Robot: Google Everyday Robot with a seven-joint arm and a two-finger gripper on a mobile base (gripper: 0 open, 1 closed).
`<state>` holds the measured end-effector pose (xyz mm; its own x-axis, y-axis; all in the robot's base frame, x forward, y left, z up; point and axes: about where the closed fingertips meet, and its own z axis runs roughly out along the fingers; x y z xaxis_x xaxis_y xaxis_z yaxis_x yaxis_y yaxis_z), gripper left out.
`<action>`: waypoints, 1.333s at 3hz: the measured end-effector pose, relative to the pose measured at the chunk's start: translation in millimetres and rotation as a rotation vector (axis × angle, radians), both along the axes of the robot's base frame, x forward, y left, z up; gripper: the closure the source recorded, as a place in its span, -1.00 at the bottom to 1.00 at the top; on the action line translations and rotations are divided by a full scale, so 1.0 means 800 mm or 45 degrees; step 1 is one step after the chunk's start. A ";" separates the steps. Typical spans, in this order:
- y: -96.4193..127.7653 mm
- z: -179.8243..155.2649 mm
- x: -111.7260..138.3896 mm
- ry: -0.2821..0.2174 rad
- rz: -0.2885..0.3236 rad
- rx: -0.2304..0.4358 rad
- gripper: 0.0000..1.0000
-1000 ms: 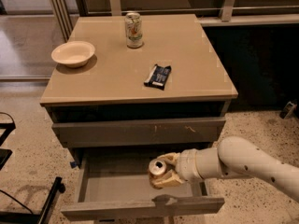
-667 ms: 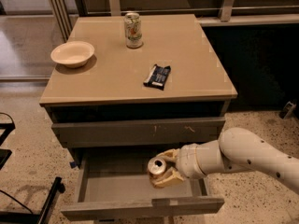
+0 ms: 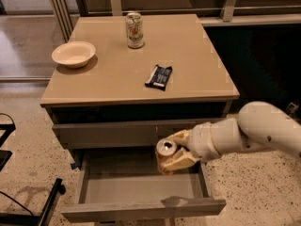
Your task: Pick orange can from middle drawer and place on counter
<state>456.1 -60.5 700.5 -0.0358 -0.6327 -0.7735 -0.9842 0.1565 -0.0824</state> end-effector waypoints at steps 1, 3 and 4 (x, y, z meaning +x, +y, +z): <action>-0.026 0.110 0.027 0.004 -0.029 0.021 1.00; -0.044 0.176 0.038 -0.005 -0.004 0.037 1.00; -0.045 0.190 0.043 0.003 -0.029 0.057 1.00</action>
Offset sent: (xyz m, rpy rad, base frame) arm 0.0243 -0.0238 0.1010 0.0186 0.0054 -0.0215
